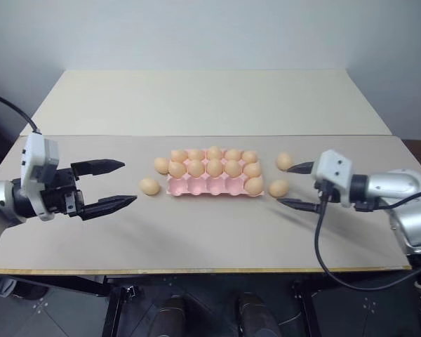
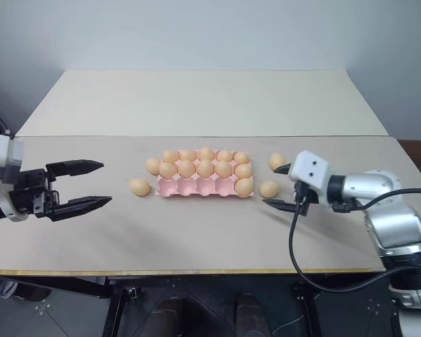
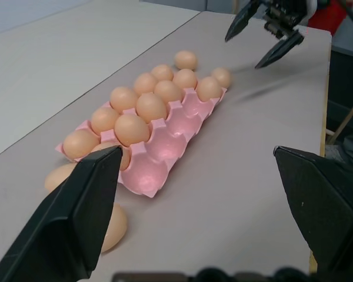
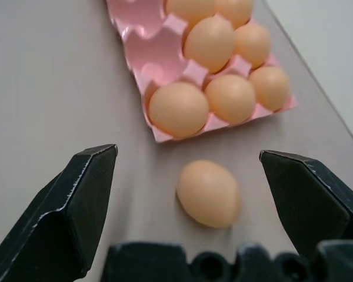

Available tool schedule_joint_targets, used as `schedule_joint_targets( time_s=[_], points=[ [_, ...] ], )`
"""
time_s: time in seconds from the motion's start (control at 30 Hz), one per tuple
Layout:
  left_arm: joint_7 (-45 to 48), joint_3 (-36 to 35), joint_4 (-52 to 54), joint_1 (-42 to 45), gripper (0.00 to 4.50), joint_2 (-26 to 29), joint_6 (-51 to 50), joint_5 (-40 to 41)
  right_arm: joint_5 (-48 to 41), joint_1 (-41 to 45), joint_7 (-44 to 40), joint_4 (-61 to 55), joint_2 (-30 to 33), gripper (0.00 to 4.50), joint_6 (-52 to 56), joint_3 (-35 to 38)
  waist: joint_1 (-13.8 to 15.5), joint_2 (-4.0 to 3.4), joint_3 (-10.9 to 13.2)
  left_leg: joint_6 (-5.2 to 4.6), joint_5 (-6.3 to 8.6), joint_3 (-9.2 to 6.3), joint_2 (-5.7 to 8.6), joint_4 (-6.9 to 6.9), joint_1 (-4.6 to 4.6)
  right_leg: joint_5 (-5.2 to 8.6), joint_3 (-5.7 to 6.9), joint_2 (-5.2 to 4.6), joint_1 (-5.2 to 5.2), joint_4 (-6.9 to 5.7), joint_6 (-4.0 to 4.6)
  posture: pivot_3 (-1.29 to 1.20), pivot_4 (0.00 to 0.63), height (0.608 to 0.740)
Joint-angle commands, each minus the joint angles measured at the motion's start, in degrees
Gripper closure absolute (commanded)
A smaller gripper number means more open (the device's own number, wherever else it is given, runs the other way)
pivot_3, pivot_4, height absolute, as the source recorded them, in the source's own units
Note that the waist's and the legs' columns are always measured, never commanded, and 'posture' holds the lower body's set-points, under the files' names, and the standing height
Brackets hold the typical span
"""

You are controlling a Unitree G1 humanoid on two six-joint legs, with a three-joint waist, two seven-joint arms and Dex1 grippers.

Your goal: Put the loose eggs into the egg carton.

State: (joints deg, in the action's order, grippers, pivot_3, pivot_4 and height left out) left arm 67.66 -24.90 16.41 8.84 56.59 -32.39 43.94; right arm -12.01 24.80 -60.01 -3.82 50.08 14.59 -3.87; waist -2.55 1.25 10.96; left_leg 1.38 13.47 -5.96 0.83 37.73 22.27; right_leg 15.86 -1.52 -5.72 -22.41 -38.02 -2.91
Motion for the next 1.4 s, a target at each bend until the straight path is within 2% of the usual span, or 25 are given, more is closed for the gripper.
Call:
schedule_joint_targets(
  time_s=[0.03,0.27,0.37,0.53,0.6,0.73,0.87,0.97,1.03,1.1,1.33,1.4],
  points=[
    [0.6,0.6,-0.6,1.5,0.01,-0.1,2.1,-0.8,6.2,3.4,1.3,5.5,-1.7,0.00,-6.5,-3.4,-0.1,0.00,0.0,0.00,0.00,0.02,0.00,0.00,-0.02,0.00,-0.03,0.01,-0.01,-0.02,0.00,0.00,0.150,0.740],
    [0.9,1.4,-1.1,2.1,0.01,-0.3,2.6,-1.2,9.7,7.4,-0.4,16.5,-6.0,0.00,-11.2,-7.0,0.0,0.00,0.0,0.00,0.00,0.02,0.00,0.00,0.04,0.00,-0.06,0.02,-0.08,0.01,0.00,0.00,0.150,0.740],
    [1.4,1.8,-1.4,2.6,0.00,0.2,2.2,-1.0,9.8,7.8,-1.0,17.9,-6.3,0.61,-11.7,-6.4,0.1,0.00,0.0,0.00,0.00,0.03,-0.01,0.00,0.03,0.00,-0.06,0.02,-0.08,-0.01,0.00,0.00,0.150,0.740],
    [3.3,2.8,-3.5,4.1,0.00,1.5,2.0,-1.5,8.9,6.5,-1.2,15.4,-5.7,2.39,-8.8,-4.8,0.0,0.00,0.0,0.00,0.00,0.03,-0.01,0.00,0.01,0.00,-0.07,0.04,-0.07,-0.03,0.00,0.00,0.150,0.740],
    [3.5,3.2,-4.5,5.3,0.00,1.7,1.9,-1.5,8.8,5.9,-0.8,15.0,-5.8,2.66,-7.9,-4.2,0.0,0.00,0.0,0.00,0.00,0.03,-0.01,0.00,0.01,0.00,-0.07,0.04,-0.07,-0.03,0.00,0.00,0.150,0.740],
    [3.1,3.9,-4.9,7.0,0.00,1.4,1.2,-1.4,8.6,5.6,1.2,13.7,-5.9,2.66,-6.2,-2.6,0.0,0.00,0.0,0.00,0.00,0.03,-0.01,0.00,0.02,0.00,-0.07,0.04,-0.08,-0.03,0.00,0.00,0.150,0.740],
    [3.6,3.9,-6.1,8.6,0.00,1.7,1.2,-1.4,3.3,5.9,-0.6,3.9,-3.9,2.66,-0.4,1.5,0.0,-0.02,0.0,0.00,0.00,0.03,-0.01,0.00,0.05,0.00,-0.09,0.04,-0.14,-0.05,0.00,0.00,0.150,0.740],
    [3.7,3.8,-6.8,9.2,0.00,1.8,1.0,-1.2,-0.3,8.0,-1.0,-0.9,-5.0,2.66,3.5,2.2,-0.1,-0.02,0.0,0.00,0.00,0.03,-0.03,0.00,0.06,0.00,-0.12,0.06,-0.17,-0.06,0.00,0.00,0.150,0.740],
    [3.8,4.0,-6.9,9.3,0.00,1.7,1.1,-1.5,-1.2,10.9,-0.5,-2.0,-7.5,2.66,4.6,0.7,-0.2,-0.02,0.0,0.00,0.00,0.03,-0.06,0.00,0.01,-0.01,-0.12,0.09,-0.13,-0.06,0.00,0.00,0.150,0.740],
    [3.4,4.0,-6.6,9.3,0.00,1.5,1.0,-1.3,-0.6,14.7,1.2,-0.9,-12.5,2.66,5.8,-2.6,-0.5,-0.02,0.0,0.00,0.00,0.09,-0.15,0.00,-0.02,-0.03,-0.18,0.19,-0.13,-0.07,0.04,0.00,0.150,0.740],
    [3.2,2.3,-5.9,7.8,0.00,2.4,0.1,-0.7,11.3,19.0,10.5,8.5,-24.1,2.66,3.2,-13.7,-0.2,-0.02,0.0,0.05,-0.02,0.18,-0.40,0.01,0.28,-0.10,-0.28,0.47,-0.63,-0.16,0.15,0.00,0.150,0.740],
    [2.9,1.3,-5.7,7.6,0.00,2.7,-0.7,-0.1,13.1,20.0,13.7,10.1,-26.5,2.66,5.7,-14.3,-0.1,-0.02,0.0,0.20,-0.11,0.21,-0.37,0.05,0.54,-0.12,-0.32,0.45,-0.89,-0.24,0.18,0.00,0.150,0.740]
  ],
)
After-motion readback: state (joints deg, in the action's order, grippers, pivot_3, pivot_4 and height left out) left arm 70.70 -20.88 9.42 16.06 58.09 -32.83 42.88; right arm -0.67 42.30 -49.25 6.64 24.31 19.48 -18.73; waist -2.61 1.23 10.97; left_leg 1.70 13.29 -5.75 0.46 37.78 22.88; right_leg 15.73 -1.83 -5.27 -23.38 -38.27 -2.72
